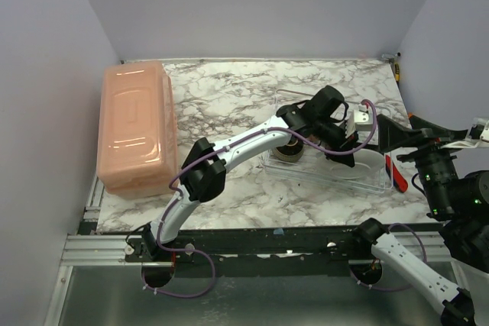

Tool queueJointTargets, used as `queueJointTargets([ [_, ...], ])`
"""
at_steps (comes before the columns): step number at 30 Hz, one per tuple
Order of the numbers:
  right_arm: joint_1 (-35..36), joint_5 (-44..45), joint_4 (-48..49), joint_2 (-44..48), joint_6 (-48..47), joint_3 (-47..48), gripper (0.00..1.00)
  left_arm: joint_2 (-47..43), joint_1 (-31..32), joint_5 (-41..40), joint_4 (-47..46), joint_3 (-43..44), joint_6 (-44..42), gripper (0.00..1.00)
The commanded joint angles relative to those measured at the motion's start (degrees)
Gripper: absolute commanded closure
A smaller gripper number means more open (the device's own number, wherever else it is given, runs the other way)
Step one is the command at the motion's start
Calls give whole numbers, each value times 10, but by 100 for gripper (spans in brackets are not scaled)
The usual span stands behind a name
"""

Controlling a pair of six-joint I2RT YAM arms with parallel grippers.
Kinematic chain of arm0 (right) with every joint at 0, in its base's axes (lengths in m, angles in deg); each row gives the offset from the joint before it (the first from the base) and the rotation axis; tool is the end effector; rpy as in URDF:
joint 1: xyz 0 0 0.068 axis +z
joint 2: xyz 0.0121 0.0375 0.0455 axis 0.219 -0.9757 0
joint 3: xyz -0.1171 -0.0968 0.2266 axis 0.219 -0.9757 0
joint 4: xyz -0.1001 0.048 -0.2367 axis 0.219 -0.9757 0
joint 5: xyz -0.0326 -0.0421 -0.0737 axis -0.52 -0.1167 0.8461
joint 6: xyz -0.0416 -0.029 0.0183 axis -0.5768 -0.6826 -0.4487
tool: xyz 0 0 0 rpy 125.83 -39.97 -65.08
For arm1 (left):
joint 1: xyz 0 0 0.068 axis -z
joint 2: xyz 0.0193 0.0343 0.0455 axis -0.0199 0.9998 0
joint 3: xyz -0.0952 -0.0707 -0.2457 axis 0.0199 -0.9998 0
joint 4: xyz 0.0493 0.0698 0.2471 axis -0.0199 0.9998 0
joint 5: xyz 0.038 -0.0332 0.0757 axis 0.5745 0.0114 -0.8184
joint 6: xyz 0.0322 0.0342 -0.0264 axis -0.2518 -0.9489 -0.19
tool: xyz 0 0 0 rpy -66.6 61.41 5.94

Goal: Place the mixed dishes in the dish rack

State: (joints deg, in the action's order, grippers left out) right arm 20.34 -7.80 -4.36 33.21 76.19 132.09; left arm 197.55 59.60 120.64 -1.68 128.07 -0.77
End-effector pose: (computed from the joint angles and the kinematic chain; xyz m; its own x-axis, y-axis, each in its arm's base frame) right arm 0.0337 0.0040 0.4599 0.1507 0.3480 -0.9253 -0.1907 0.9287 0.3182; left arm 0.2472 -0.4548 0.3054 -0.1613 0.4280 -0.8893 0.9152 -0.2723 -0.2970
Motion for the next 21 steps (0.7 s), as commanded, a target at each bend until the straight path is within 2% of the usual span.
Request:
queueJointTargets([
  [1,4,17,11,7,-10,-7,3,4,0,-7,-25,8,-8,100],
  [5,4,17,11,7,-9,-6,3,11,0,-18,-20,8,-10,100],
  [8,4,16,11,7,-8,-6,3,15,0,-32,-19,10,-1,92],
  [21,4,14,11,7,-3,2,3,14,0,-52,-3,12,11,71],
])
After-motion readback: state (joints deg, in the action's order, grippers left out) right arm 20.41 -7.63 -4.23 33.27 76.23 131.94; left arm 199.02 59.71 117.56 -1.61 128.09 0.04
